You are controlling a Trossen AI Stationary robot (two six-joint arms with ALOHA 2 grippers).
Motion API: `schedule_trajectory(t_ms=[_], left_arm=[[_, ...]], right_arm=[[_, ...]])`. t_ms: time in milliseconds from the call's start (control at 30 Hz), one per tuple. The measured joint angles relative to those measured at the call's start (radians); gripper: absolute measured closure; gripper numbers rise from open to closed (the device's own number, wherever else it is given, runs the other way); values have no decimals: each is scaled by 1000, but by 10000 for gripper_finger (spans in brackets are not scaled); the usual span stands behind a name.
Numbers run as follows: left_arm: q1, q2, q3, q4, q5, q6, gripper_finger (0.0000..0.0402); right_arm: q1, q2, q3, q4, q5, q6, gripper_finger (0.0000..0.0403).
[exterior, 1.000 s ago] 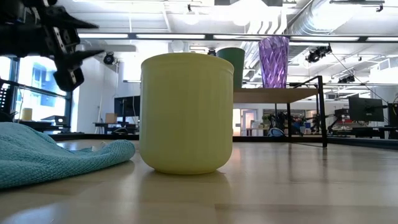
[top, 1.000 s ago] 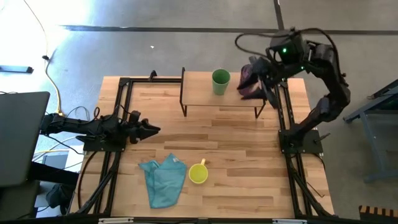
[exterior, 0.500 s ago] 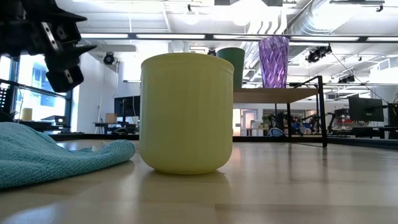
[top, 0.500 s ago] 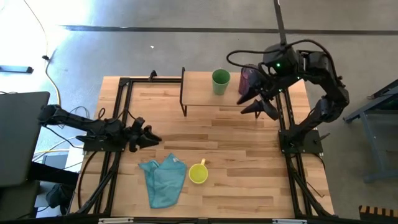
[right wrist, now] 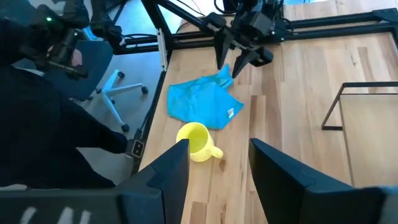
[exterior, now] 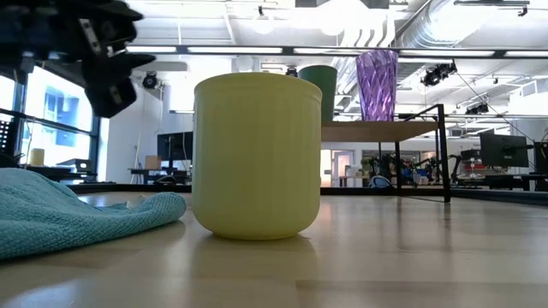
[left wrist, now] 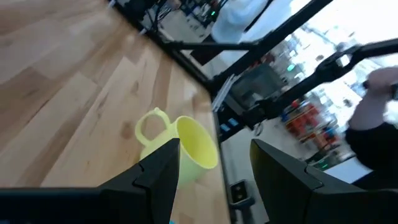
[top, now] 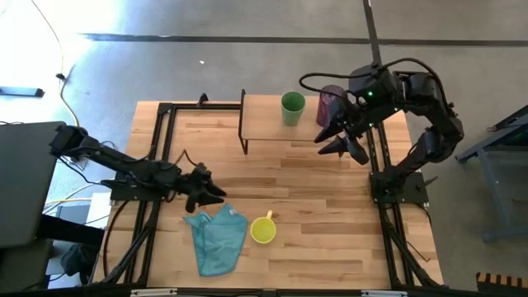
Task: Stack small to large cups/mugs on shelf
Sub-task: Put the yellow mug on the shelf
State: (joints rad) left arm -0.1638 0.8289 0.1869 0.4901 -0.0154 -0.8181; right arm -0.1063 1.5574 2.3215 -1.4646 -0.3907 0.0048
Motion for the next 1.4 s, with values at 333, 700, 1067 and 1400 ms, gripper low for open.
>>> schedule_trajectory(t_ms=[333,700,1067,1400], left_arm=[[0,386,260,-84,52,140,218],[0,596,476,-240,105,194,218],[0,699,586,-261,113,193,218],[0,791,717,-349,69,323,218]], right_arm=[[30,0,0,-74,80,31,247],[63,-2,0,-107,118,42,247],[88,-31,0,-107,128,40,247],[88,-46,0,-107,128,40,247]])
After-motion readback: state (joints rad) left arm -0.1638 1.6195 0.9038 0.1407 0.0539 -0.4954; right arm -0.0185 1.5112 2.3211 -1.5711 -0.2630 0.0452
